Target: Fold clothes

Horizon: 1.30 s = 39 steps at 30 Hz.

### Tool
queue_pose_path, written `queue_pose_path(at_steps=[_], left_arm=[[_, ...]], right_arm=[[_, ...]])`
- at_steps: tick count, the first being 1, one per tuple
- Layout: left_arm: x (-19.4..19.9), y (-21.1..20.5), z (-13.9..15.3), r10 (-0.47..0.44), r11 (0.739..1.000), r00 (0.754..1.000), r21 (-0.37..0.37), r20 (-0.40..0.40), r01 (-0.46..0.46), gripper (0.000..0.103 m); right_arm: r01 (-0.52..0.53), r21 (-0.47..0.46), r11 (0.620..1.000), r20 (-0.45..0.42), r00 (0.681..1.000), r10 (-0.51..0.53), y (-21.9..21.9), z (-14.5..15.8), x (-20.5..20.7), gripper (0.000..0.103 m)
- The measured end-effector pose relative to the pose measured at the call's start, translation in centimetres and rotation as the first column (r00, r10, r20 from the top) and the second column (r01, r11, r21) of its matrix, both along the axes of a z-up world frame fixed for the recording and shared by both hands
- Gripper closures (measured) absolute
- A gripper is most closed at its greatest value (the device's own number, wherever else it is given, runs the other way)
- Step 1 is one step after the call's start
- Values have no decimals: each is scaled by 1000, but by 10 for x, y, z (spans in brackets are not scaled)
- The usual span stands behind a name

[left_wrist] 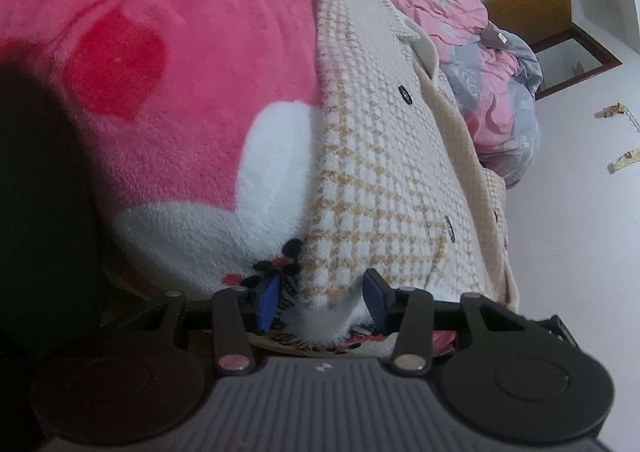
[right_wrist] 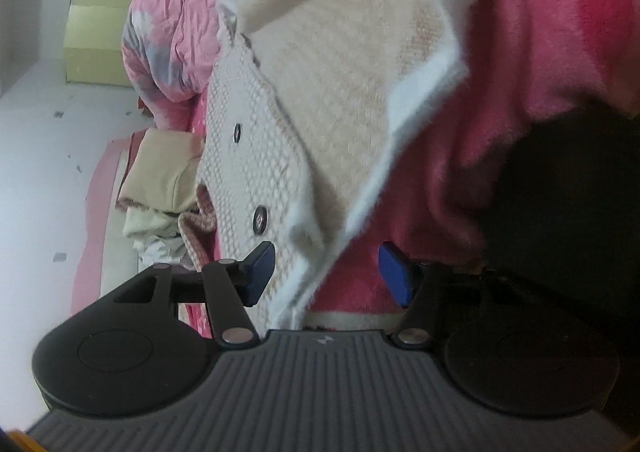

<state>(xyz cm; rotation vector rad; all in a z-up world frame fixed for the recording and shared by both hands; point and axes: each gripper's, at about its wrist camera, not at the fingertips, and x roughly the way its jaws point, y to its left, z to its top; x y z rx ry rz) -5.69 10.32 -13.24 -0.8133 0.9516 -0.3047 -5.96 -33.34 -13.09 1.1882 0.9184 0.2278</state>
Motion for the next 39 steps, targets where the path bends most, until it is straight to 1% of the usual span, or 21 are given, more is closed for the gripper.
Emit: queue_pose_path(at_steps=[2,3,4,6,7,8,11,15,16,17,18,19,20,23,28,30,34,37,39], left_arm=[[0,0,1,-3,1000,1000,2,2,3,58],[0,0,1,-5,1000,1000,3,3,5,60],[0,-1,1,-6,1000,1000,4,4,6,63],[0,-1,1,-10,1000,1000,7,6,10,73],[0,-2,1,-12,1000,1000,8,7,12,74],[0,-2,1,-14,1000,1000,8,8,14,77],[-1,-4,1,-20,1000,1000,12,12,20,77],[1,-6,-5,-8,1000,1000,-25,-7,8,71],[1,-6,-6,-4,999,1000,-34,-12,3,71],[1,-7,-6,0,999,1000,-36,-11,0,73],[0,-7,-5,3,999,1000,-32,-5,-3,81],[-1,-8,-4,5,1000,1000,-27,1,-5,89],[-2,-9,-3,8,1000,1000,-22,8,-8,94],[-6,-10,7,3,1000,1000,1,29,-3,96],[-15,6,31,-5,999,998,-41,55,7,97],[-20,13,41,-13,999,998,-37,68,16,97],[-27,25,54,-27,1000,997,-6,69,28,97],[-26,28,50,-34,999,998,28,58,32,97],[-24,22,43,-52,996,998,72,47,48,97]], right_arm=[[1,20,1000,23,1000,-2,1,1,2,46],[-1,33,999,39,999,0,2,3,3,46],[-4,40,999,52,999,2,2,4,3,47],[-6,29,1000,62,998,4,4,6,4,50],[-4,21,1000,61,998,3,4,6,4,54],[-2,26,1000,59,998,0,3,4,5,61],[5,38,999,62,998,-7,0,-1,5,75],[12,58,998,68,998,-16,-1,-6,7,77],[11,59,998,74,997,-15,-1,-6,8,78],[7,55,998,87,996,-12,-1,-4,8,81],[4,50,999,100,995,-9,-2,-3,8,85],[1,45,999,113,994,-6,-2,-2,7,94],[-1,41,999,126,992,-4,-2,0,7,96],[-7,22,1000,168,986,3,0,6,5,97],[-20,1,1000,217,976,20,1,17,-4,98],[-32,-1,1000,228,973,31,3,22,-8,98],[-65,-11,998,239,969,66,10,25,-14,98],[-87,-20,996,238,967,90,15,25,-18,98],[-92,-31,995,224,970,96,16,19,-18,98]])
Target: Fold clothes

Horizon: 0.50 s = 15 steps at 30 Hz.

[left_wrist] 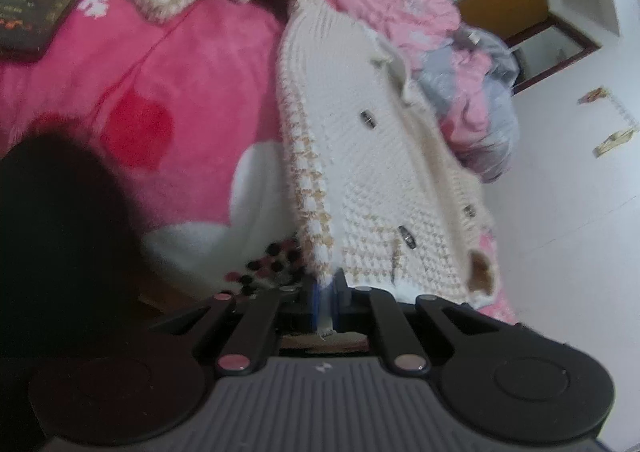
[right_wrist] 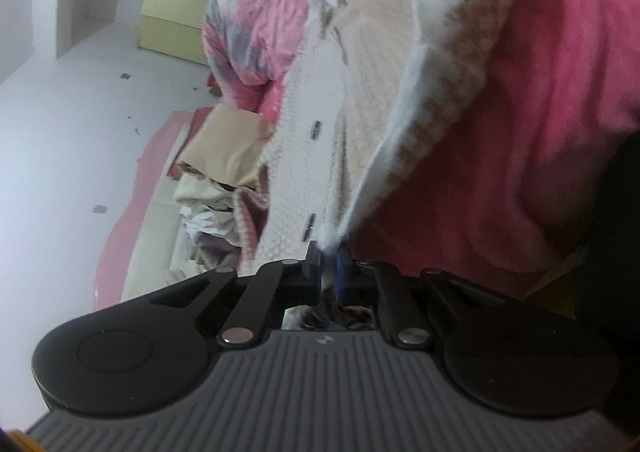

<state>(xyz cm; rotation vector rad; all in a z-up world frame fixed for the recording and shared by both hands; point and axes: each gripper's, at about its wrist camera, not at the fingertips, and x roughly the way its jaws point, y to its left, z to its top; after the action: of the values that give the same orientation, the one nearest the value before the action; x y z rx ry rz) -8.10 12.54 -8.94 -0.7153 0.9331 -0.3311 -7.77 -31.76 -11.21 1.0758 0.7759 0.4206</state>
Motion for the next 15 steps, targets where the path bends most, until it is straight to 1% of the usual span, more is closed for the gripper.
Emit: queue_pose_path(at_steps=[2,3,4,5,6,7,8,9,10,12,15], left_arm=[[1,-7,-9,-23,998,1000,58,-3,23,96],[1,-9,-14,-29,997,1000,72,-2,29,95],[1,-11,-18,-34,996,999,85,-1,34,95],[1,-12,-21,-37,995,999,97,-2,37,93],[0,-12,-21,-36,994,999,107,-4,37,85],[-1,-11,-22,-36,992,999,117,-6,37,81],[-3,-10,-21,-36,991,999,131,-1,36,74],[-6,-9,-19,-36,988,999,149,11,34,72],[-9,-7,-16,-36,986,999,165,24,32,72],[-14,-3,-9,-36,981,998,191,54,25,70],[-16,2,1,-19,980,996,197,89,1,68]], right_arm=[[0,-24,1000,-17,1000,0,0,-7,1,98],[-4,-51,999,-24,1000,2,1,-9,2,98],[-7,-71,997,-33,999,5,1,-11,3,95],[-6,-77,997,-42,999,3,1,-12,3,93],[1,-83,997,-50,999,-5,0,-13,4,92],[9,-93,996,-54,998,-14,-3,-12,3,85],[19,-110,994,-54,998,-25,-6,-10,0,74],[30,-135,990,-50,998,-37,-10,-6,-3,73],[34,-164,986,-38,998,-41,-13,-2,-7,72],[16,-228,974,2,1000,-16,-13,11,-12,72],[-39,-337,941,92,993,74,1,36,-14,72]])
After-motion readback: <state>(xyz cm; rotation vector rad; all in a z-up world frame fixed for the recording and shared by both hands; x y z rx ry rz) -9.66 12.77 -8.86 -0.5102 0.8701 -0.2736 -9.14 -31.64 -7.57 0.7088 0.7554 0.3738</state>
